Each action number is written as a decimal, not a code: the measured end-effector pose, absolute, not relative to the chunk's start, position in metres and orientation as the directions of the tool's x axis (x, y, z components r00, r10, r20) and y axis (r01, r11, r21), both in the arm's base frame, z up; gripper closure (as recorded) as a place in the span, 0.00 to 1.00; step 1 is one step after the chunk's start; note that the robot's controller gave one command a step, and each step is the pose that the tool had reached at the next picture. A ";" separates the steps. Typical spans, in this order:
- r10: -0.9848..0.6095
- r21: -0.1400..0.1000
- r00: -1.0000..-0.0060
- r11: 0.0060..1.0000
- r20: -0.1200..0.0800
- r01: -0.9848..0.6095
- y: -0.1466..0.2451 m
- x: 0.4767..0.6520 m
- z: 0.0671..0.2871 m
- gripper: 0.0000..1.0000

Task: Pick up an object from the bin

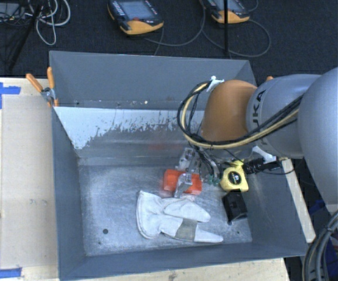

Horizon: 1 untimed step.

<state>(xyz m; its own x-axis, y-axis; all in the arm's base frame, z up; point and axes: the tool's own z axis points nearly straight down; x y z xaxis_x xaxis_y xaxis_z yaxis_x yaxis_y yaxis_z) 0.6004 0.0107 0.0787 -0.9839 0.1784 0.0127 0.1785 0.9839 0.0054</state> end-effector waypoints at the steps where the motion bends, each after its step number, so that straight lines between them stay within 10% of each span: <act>1: 0.178 0.005 -0.984 0.984 0.012 0.179 0.011 0.600 0.079 1.00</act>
Offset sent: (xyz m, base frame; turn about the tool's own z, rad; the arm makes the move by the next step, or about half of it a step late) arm 0.0074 0.0092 0.1077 0.0452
